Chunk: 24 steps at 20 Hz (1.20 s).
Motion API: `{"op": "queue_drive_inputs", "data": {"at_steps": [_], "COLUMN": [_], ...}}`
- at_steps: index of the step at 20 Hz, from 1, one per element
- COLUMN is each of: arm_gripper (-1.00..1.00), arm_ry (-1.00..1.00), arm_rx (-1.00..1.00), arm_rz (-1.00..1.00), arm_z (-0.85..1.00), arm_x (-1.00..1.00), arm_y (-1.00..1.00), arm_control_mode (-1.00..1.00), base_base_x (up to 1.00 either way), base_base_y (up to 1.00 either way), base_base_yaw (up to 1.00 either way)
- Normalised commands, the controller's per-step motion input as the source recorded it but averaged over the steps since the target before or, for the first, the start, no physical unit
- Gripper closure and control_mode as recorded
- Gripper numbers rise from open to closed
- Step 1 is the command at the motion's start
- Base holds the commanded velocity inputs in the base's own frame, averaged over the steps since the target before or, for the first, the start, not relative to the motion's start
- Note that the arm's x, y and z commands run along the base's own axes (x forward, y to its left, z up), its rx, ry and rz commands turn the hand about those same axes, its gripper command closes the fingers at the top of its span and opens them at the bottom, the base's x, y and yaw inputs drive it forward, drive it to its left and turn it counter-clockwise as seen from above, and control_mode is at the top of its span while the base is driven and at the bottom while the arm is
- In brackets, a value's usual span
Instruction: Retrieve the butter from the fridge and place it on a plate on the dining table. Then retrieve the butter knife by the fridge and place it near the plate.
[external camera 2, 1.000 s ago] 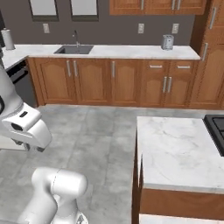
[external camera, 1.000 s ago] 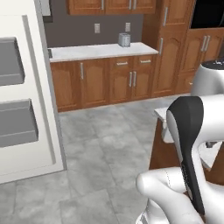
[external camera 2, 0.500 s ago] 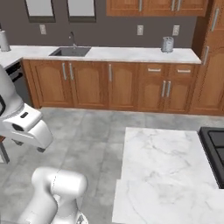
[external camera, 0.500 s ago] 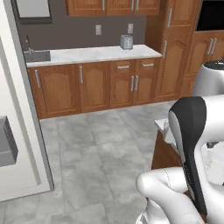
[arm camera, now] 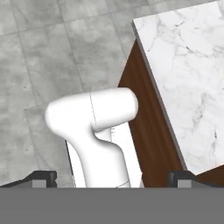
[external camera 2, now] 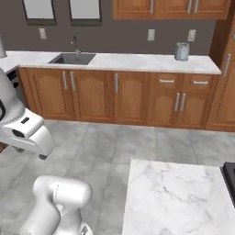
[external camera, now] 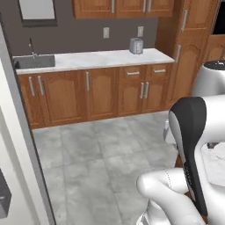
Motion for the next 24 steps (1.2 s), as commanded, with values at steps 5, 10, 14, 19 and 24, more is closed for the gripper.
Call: {"op": "queue_drive_inputs", "data": {"at_steps": [5, 10, 14, 19, 24], "arm_gripper": [-1.0, -1.0, -1.0, -1.0, -1.0], "arm_ry": [0.0, 0.0, 0.0, 0.0, 0.0], "arm_rx": [0.0, 0.0, 0.0, 0.0, 0.0], "arm_rz": [0.0, 0.0, 0.0, 0.0, 0.0], "arm_z": [0.0, 0.0, 0.0, 0.0, 0.0], "arm_x": [0.0, 0.0, 0.0, 0.0, 0.0], "arm_y": [0.0, 0.0, 0.0, 0.0, 0.0], "arm_control_mode": [1.0, 1.0, 1.0, 1.0, 1.0], "base_base_x": [0.84, 0.94, 0.97, 0.97, 0.91], "base_base_y": [-0.02, 0.0, 0.0, 0.0, 0.0], "base_base_yaw": [0.06, 0.05, 0.04, 0.05, 0.05]}}
